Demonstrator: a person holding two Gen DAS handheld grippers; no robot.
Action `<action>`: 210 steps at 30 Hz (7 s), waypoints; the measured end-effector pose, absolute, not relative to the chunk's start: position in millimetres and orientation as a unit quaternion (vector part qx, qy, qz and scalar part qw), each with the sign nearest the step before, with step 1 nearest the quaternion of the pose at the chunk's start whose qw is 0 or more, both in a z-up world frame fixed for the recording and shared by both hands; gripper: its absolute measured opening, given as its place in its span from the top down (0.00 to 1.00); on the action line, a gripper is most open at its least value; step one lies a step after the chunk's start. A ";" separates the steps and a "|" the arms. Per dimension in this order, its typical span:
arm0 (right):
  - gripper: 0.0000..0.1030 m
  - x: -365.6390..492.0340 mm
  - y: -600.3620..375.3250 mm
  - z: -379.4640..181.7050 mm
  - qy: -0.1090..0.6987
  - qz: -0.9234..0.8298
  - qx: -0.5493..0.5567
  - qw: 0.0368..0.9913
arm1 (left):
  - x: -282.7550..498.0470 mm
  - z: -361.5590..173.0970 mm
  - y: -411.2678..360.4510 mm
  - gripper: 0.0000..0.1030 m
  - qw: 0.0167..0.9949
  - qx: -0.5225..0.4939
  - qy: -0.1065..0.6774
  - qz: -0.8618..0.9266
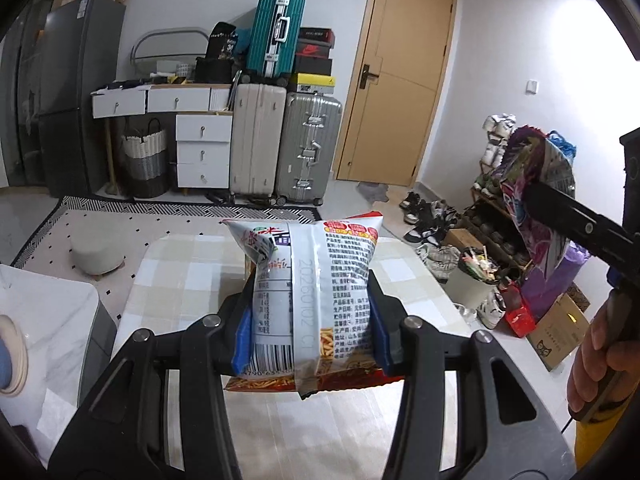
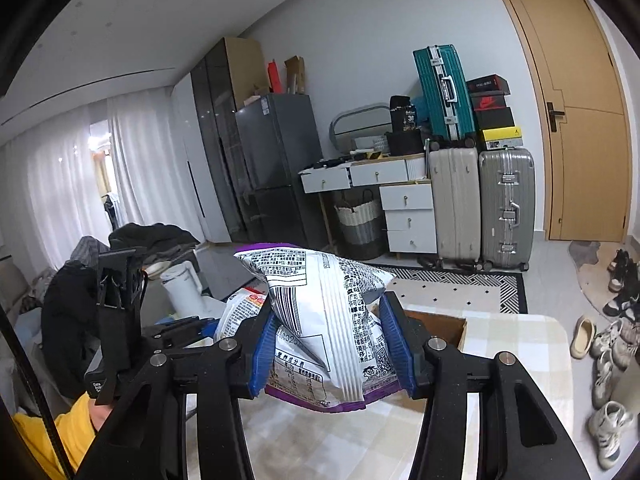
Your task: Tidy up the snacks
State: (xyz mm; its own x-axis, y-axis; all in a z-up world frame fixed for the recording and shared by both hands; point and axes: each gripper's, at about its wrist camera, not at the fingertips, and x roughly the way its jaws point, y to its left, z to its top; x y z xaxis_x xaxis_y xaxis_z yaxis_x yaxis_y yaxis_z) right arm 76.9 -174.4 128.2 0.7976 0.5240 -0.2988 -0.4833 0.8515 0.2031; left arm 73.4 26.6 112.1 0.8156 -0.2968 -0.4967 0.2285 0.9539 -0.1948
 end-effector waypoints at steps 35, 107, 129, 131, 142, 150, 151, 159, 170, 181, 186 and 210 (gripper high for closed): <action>0.51 360.4 -192.1 -17.1 0.340 0.218 0.104 0.909 | 392.7 -59.1 -43.5 0.38 0.882 -0.058 0.451 -0.119; 0.03 10.9 -186.3 81.1 0.121 0.216 0.063 0.967 | 7.3 112.4 -17.6 0.00 0.977 -0.031 0.205 -0.046; 0.01 -59.2 -187.0 24.6 0.057 0.172 0.008 0.983 | -53.5 61.9 32.8 0.00 0.983 -0.029 0.182 -0.003; 0.01 -47.4 -186.3 14.5 0.058 0.158 0.004 0.986 | -39.0 50.6 31.9 0.00 0.982 -0.027 0.187 -0.001; 0.01 21.6 -187.5 -79.0 0.101 0.117 -0.008 0.988 | 44.2 -49.6 15.8 0.00 0.976 -0.018 0.218 -0.010; 0.01 32.0 -195.0 -118.5 0.053 0.099 0.010 0.994 | 84.9 -118.9 22.9 0.00 0.975 -0.045 0.216 0.013; 0.01 30.6 -195.9 -119.2 0.053 0.100 0.010 0.994 | 87.3 -124.0 23.8 0.00 0.976 -0.044 0.212 0.016; 0.01 31.1 -201.5 -120.2 0.054 0.106 0.025 0.993 | 93.0 -142.5 14.6 0.00 0.983 -0.010 0.185 0.018; 0.01 30.7 -199.3 -121.2 0.065 0.078 0.020 0.995 | 99.7 -148.1 10.3 0.00 0.985 0.003 0.173 0.017; 0.01 24.7 -202.7 -121.0 0.059 0.081 0.022 0.995 | 83.5 -137.0 11.6 0.00 0.986 0.008 0.168 0.018; 0.01 24.8 -202.2 -119.9 0.058 0.088 0.022 0.994 | 82.9 -137.9 13.3 0.00 0.985 0.005 0.171 0.023; 0.01 25.5 -198.3 -120.8 0.058 0.098 0.019 0.993 | 75.4 -135.9 16.9 0.00 0.986 0.006 0.165 0.018</action>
